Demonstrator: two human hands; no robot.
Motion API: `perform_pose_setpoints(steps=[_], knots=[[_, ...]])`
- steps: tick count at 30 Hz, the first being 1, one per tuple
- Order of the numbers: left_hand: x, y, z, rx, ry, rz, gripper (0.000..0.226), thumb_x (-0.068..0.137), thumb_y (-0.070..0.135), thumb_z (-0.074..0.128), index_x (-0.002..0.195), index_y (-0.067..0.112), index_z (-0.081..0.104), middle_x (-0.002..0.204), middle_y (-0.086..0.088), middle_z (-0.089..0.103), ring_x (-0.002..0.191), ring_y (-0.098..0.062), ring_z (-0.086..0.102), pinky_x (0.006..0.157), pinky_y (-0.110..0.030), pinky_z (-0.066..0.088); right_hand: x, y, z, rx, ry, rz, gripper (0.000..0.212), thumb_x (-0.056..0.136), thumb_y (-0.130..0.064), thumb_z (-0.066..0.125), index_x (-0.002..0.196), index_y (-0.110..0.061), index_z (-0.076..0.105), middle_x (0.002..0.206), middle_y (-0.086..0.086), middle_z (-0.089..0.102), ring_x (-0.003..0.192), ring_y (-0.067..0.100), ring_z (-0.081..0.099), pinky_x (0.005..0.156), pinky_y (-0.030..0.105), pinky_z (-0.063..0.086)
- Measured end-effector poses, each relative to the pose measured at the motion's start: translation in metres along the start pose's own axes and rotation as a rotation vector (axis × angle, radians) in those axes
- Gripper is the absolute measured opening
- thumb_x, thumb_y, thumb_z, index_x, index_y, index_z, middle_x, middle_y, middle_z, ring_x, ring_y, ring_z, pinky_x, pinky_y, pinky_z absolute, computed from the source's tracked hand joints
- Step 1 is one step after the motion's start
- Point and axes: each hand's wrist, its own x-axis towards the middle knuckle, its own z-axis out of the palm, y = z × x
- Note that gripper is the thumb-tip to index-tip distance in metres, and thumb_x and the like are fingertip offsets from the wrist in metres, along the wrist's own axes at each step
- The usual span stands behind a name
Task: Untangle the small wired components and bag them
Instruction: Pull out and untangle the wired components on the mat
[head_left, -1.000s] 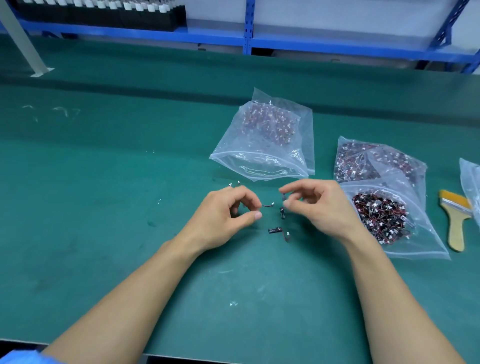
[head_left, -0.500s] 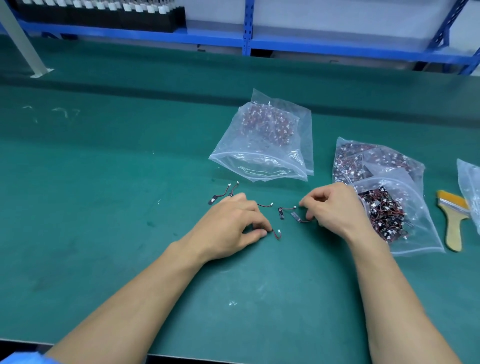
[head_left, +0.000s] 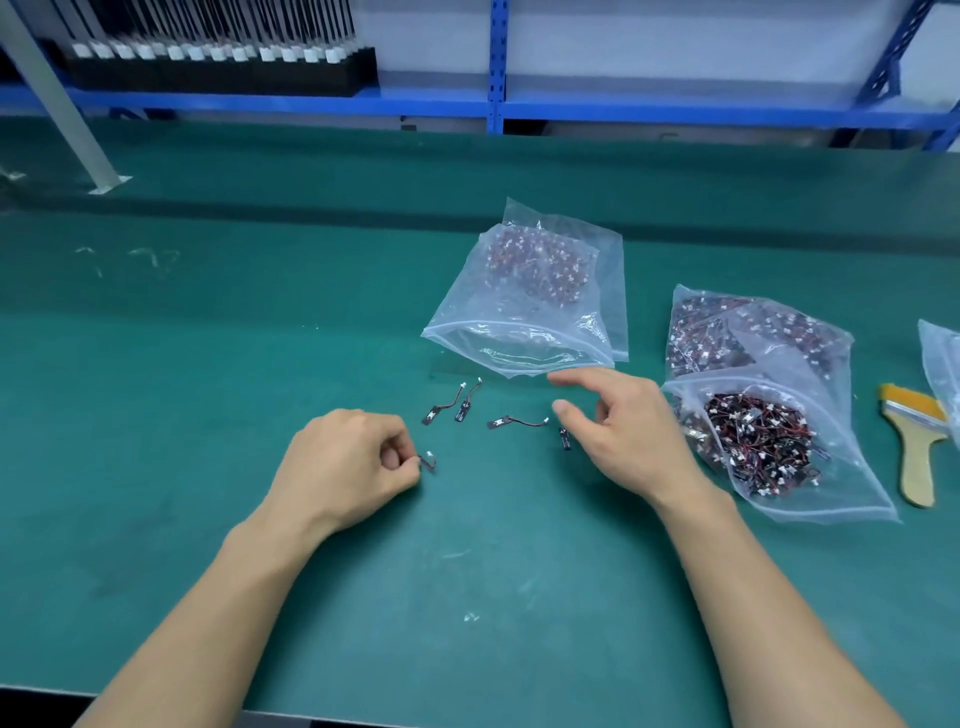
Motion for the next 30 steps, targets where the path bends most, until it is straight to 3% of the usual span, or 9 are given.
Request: perform_pose_setpoints(steps=[4,8,11,14,18,21,24,26,30], knots=[[0.002,0.009,-0.01,-0.151,0.061,0.024,0.022,0.074,0.044,0.079,0.067,0.033,0.061,0.065,0.018,0.061,0.065,-0.003,0.054,0.057,-0.024,0.038,-0.002,-0.001,0.008,-0.039,-0.045,0.042,0.051,0.085,-0.042,0.06,0.135,-0.036,0.06,0.069,-0.025,0.055,0.078,0.017,0.049,0.075,0.026,0.038],[0.023,0.051,-0.012,-0.307,0.158,0.256,0.009,0.087,0.035,0.064,0.092,0.03,0.071,0.082,0.019,0.067,0.078,-0.004,0.059,0.071,-0.026,0.048,0.001,0.004,0.009,-0.068,-0.077,0.063,0.065,0.089,-0.036,0.062,0.151,-0.035,0.042,0.121,-0.016,0.066,0.093,0.028,0.057,0.086,0.033,0.048],[0.058,0.083,0.005,-0.191,0.032,0.296,0.034,0.098,0.026,0.052,0.13,0.02,0.061,0.126,0.005,0.066,0.118,-0.017,0.058,0.099,-0.036,0.047,0.001,0.005,0.014,-0.08,-0.076,0.035,0.073,0.089,-0.027,0.062,0.156,-0.034,0.032,0.159,-0.017,0.035,0.104,0.03,0.061,0.086,0.029,0.046],[0.099,0.112,0.024,-0.017,-0.143,0.253,0.034,0.101,0.02,0.041,0.132,0.009,0.052,0.135,-0.01,0.057,0.125,-0.03,0.05,0.097,-0.04,0.044,0.0,0.006,0.015,-0.082,-0.084,0.039,0.08,0.087,-0.021,0.061,0.158,-0.035,0.026,0.163,-0.019,0.026,0.102,0.03,0.062,0.086,0.03,0.047],[0.142,0.13,0.038,0.199,-0.273,0.184,0.011,0.094,0.011,0.043,0.09,0.013,0.053,0.108,-0.01,0.065,0.098,-0.033,0.058,0.075,-0.034,0.036,-0.001,0.007,0.016,-0.069,-0.081,0.051,0.083,0.087,-0.02,0.059,0.159,-0.036,0.021,0.164,-0.019,0.022,0.096,0.028,0.063,0.082,0.031,0.047],[0.177,0.129,0.05,0.262,-0.283,0.15,0.024,0.097,0.02,0.048,0.12,0.017,0.057,0.127,0.0,0.057,0.116,-0.028,0.055,0.091,-0.034,0.041,-0.002,0.009,0.017,-0.057,-0.071,0.072,0.081,0.088,-0.023,0.06,0.159,-0.034,0.021,0.165,-0.019,0.021,0.1,0.026,0.062,0.085,0.03,0.045],[0.203,0.125,0.055,0.376,-0.251,0.237,0.045,0.1,0.025,0.047,0.145,0.02,0.042,0.154,-0.006,0.04,0.136,-0.032,0.043,0.115,-0.047,0.032,-0.003,0.009,0.017,-0.042,-0.065,0.082,0.08,0.089,-0.025,0.061,0.158,-0.034,0.022,0.165,-0.02,0.019,0.106,0.022,0.06,0.09,0.03,0.045],[0.214,0.12,0.053,0.453,-0.307,0.25,0.052,0.1,0.025,0.045,0.151,0.023,0.035,0.16,-0.007,0.031,0.142,-0.035,0.036,0.117,-0.051,0.028,-0.003,0.007,0.017,-0.032,-0.075,0.062,0.08,0.089,-0.027,0.06,0.158,-0.036,0.021,0.164,-0.023,0.019,0.109,0.013,0.058,0.095,0.032,0.046],[0.219,0.121,0.045,0.456,-0.468,0.187,0.048,0.096,0.026,0.046,0.144,0.031,0.042,0.15,0.001,0.044,0.124,-0.032,0.05,0.107,-0.047,0.041,0.001,0.004,0.017,-0.025,-0.067,0.047,0.077,0.09,-0.027,0.06,0.158,-0.034,0.024,0.163,-0.022,0.024,0.122,0.007,0.051,0.098,0.032,0.045]])
